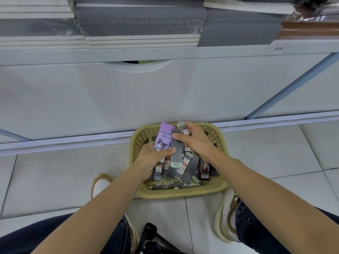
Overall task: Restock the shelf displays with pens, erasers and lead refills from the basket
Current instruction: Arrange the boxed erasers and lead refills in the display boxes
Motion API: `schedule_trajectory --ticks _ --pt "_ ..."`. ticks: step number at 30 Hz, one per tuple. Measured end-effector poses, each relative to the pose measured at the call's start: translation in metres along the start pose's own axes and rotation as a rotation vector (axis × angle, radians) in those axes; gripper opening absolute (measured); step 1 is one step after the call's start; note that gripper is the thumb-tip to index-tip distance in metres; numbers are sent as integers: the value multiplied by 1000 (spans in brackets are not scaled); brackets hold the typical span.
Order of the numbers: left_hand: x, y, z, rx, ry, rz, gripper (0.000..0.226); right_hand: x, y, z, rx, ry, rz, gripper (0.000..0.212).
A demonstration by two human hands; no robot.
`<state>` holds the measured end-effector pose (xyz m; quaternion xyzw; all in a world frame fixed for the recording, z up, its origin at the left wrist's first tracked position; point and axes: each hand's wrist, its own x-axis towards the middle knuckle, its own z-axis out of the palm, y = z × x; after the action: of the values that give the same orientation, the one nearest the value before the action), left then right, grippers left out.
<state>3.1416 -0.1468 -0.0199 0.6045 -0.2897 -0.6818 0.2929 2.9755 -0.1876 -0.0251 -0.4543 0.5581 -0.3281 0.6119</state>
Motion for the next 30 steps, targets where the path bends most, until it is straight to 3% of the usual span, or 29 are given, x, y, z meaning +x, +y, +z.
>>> schedule_trajectory --ticks 3,6,9,13,16,19,22,25,28,30 --pt "2 2 -5 -80 45 -60 19 -4 -2 -4 -117 9 -34 40" --pt "3 7 -12 -114 30 -142 24 -7 -3 -16 -177 -199 10 43" --pt "4 12 -18 -130 22 -244 18 -10 -2 -24 -260 -331 18 32" --pt "4 20 -20 -306 -23 -320 27 -15 5 -26 -265 -196 14 11" --pt "4 21 -18 -390 -50 -211 42 -16 10 -25 -199 -140 13 18" --pt "2 18 -13 -349 -6 1 7 -14 12 -21 -152 -110 24 19" --pt "3 12 -11 -280 124 133 25 -13 14 -18 -175 -158 29 18" --pt "3 13 -11 -229 210 187 19 -13 8 -12 -217 -192 -3 20" --pt "5 19 -14 -169 242 225 23 -11 -3 -9 -276 -40 -62 52" --pt "4 24 -17 -118 235 262 27 -10 -10 -9 -275 32 -15 48"
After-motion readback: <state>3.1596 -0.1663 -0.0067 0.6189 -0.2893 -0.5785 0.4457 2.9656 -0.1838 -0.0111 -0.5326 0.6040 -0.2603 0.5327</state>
